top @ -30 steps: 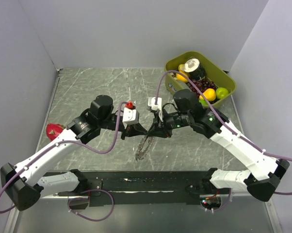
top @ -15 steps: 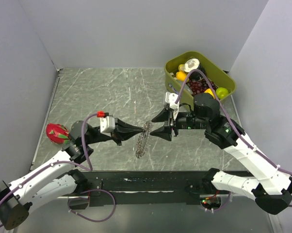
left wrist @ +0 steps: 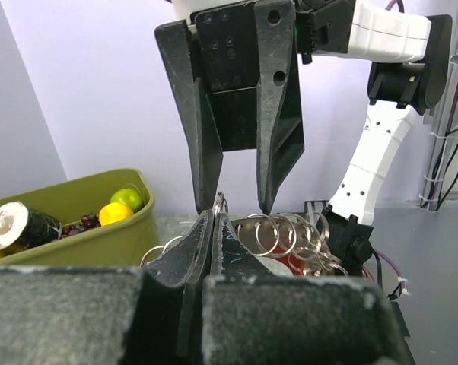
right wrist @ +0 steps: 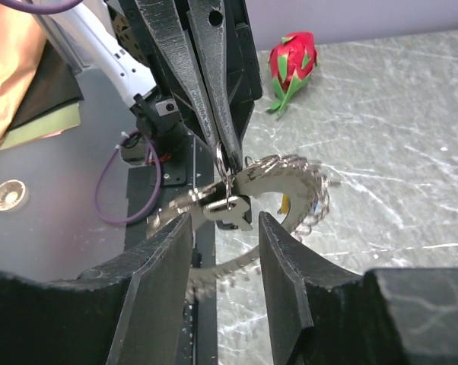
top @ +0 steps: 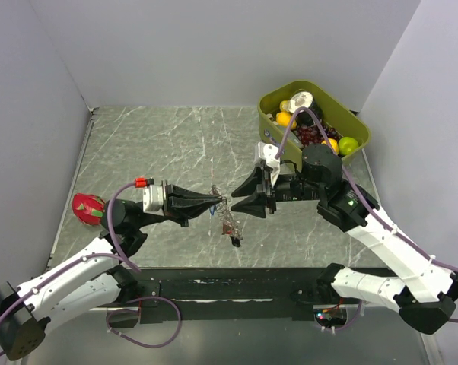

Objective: Put the keys on the keyring

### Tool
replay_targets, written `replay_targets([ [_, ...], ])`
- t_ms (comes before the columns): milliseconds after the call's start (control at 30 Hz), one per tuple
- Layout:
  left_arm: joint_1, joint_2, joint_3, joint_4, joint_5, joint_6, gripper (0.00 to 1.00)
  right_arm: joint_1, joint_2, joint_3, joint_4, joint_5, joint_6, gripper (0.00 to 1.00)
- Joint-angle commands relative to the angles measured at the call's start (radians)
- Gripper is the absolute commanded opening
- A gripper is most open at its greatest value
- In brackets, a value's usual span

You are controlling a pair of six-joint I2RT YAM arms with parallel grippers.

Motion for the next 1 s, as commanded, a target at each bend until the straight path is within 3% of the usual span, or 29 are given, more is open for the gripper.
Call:
replay_targets([
  [0, -0.005, 0.014, 0.044, 0.092, 0.03, -0.013, 0.01, -0.005, 0.003, -0.011, 0.072, -0.013, 0.033, 0.48],
  [167, -0.005, 0.028, 0.06, 0.083, 0.064, -0.013, 0.01, -0.005, 0.006, -0.015, 0.101, -0.006, 0.048, 0.44],
  [367, -0.005, 0.022, 0.061, 0.082, 0.064, -0.005, 0.01, -0.005, 0.018, -0.011, 0.09, -0.018, 0.042, 0.12],
  [467, -0.005, 0.017, 0.061, 0.079, 0.058, 0.001, 0.01, -0.005, 0.021, -0.011, 0.069, -0.012, 0.028, 0.07],
  [533, -0.005, 0.014, 0.063, 0.077, 0.058, 0.006, 0.01, -0.007, 0.018, -0.018, 0.061, -0.007, 0.026, 0.07],
  [633, -0.005, 0.013, 0.066, 0.076, 0.063, 0.01, 0.01, -0.005, 0.012, -0.024, 0.055, 0.003, 0.019, 0.22],
  [667, -0.005, 0.014, 0.066, 0.074, 0.061, 0.01, 0.01, -0.005, 0.006, -0.026, 0.058, 0.006, 0.022, 0.33],
  [767, -0.003, 0.016, 0.067, 0.076, 0.064, 0.01, 0.01, -0.005, -0.002, -0.038, 0.067, 0.013, 0.022, 0.34],
  [833, -0.005, 0.017, 0.067, 0.077, 0.066, 0.01, 0.01, -0.007, 0.001, -0.037, 0.066, 0.008, 0.019, 0.31],
  [967, -0.005, 0.016, 0.069, 0.079, 0.069, 0.01, 0.01, -0.007, 0.012, -0.029, 0.061, 0.003, 0.017, 0.03],
])
